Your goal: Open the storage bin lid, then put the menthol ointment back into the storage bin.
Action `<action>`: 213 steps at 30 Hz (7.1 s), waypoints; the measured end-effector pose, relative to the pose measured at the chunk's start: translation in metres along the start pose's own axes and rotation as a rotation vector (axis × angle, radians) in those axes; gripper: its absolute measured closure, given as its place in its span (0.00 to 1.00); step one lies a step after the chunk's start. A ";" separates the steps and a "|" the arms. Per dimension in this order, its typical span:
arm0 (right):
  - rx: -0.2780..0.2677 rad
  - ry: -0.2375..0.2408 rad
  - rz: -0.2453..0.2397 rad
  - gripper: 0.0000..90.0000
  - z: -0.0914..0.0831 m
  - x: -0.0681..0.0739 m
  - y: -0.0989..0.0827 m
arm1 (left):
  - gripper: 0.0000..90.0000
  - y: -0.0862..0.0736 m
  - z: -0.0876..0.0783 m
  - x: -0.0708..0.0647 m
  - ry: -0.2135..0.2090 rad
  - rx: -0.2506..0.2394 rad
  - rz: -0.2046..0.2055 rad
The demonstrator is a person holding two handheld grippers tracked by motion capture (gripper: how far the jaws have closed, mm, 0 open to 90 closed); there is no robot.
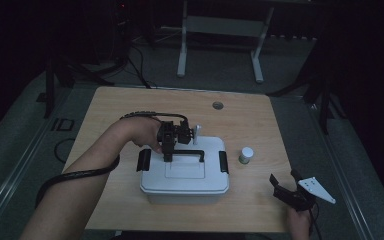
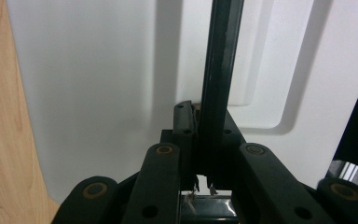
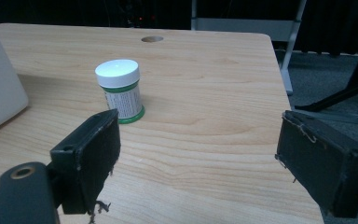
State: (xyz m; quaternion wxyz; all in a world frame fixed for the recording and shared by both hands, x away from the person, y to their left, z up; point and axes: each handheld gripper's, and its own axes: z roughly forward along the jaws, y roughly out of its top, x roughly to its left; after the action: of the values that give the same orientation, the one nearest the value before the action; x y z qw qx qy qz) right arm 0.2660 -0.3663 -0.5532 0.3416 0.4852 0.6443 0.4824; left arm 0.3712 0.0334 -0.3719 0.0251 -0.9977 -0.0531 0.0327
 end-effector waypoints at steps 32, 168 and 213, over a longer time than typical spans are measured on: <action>0.000 -0.001 0.004 0.15 0.000 0.000 0.000 | 0.93 -0.012 -0.031 -0.004 0.064 -0.029 -0.011; 0.028 -0.018 -0.017 0.15 0.003 0.002 0.001 | 0.63 -0.264 0.134 0.013 -0.038 -0.154 -0.622; 0.944 0.163 -0.124 0.14 0.058 0.009 0.065 | 0.27 -0.266 0.120 0.001 -0.044 -0.117 -0.668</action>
State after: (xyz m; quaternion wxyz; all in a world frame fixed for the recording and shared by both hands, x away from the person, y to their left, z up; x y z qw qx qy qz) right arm 0.3352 -0.3369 -0.5089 0.0605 0.5086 0.8452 0.1525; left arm 0.3366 0.3034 -0.4776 -0.0239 -0.9241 -0.3792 0.0409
